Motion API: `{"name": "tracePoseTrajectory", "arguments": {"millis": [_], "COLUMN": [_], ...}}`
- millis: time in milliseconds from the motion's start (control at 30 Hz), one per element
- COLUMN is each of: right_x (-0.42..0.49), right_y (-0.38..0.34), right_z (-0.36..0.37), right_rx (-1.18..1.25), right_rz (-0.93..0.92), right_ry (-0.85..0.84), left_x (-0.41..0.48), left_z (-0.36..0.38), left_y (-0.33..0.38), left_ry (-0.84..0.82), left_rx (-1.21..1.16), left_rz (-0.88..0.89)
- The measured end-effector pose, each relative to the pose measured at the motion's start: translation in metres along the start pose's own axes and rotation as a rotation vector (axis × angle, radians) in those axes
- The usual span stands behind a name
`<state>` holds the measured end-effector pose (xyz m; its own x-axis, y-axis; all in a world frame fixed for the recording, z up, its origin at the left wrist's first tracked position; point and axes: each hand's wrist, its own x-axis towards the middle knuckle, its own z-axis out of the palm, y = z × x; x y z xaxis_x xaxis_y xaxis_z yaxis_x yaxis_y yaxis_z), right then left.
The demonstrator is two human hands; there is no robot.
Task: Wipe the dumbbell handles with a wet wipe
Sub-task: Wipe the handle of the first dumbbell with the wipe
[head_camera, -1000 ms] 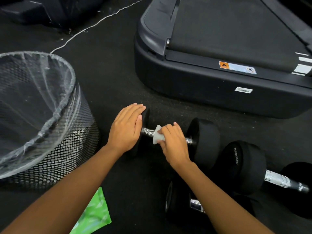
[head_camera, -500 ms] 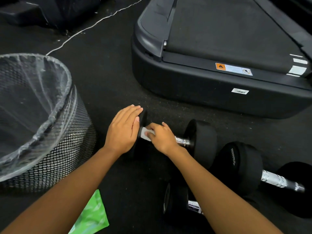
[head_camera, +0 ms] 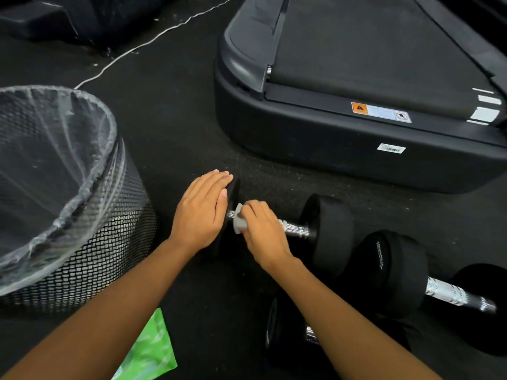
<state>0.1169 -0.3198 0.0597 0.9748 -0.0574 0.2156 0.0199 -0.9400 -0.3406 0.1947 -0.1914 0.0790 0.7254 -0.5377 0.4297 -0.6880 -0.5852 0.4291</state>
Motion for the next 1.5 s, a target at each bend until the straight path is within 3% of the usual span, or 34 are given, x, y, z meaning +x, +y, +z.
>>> {"name": "tracePoseTrajectory", "arguments": {"millis": [167,367,600,767,867,967,1067,1200,1367,1500], "right_x": [-0.009,0.016,-0.006,-0.01,-0.004,-0.003,-0.011,-0.025,-0.044,-0.047], "right_y": [0.009,-0.002,0.019,0.02,0.02,0.025,0.034,0.055,0.073,0.065], "right_z": [-0.003,-0.008,-0.034,-0.044,-0.053,-0.066,-0.079,-0.097,-0.09,-0.074], "right_rx": [0.012,0.047,-0.143,-0.266,-0.348,-0.377,-0.331,-0.152,0.025,0.099], "right_rz": [0.005,0.078,0.075,0.115,0.067,0.023,-0.013,0.188,0.429,0.498], "right_ry": [0.005,-0.176,-0.202,-0.239,-0.334,-0.42,-0.307,0.078,0.109,0.249], "left_x": [0.0,0.002,0.001,0.011,0.016,0.011,0.003,-0.006,-0.006,0.008], "left_z": [0.001,0.001,-0.004,-0.011,-0.004,0.016,0.027,0.036,0.049,0.061], "left_y": [-0.001,0.0,0.005,0.019,0.047,0.071,0.077,0.063,0.053,0.061], "left_ry": [0.011,0.004,-0.045,-0.081,-0.188,-0.397,-0.496,-0.528,-0.521,-0.533], "left_rx": [0.001,0.025,0.025,0.204,0.166,0.186,0.21,0.19,0.167,0.194], "left_rz": [0.008,0.009,0.003,0.087,0.11,0.035,0.073,0.193,0.206,0.169]}}
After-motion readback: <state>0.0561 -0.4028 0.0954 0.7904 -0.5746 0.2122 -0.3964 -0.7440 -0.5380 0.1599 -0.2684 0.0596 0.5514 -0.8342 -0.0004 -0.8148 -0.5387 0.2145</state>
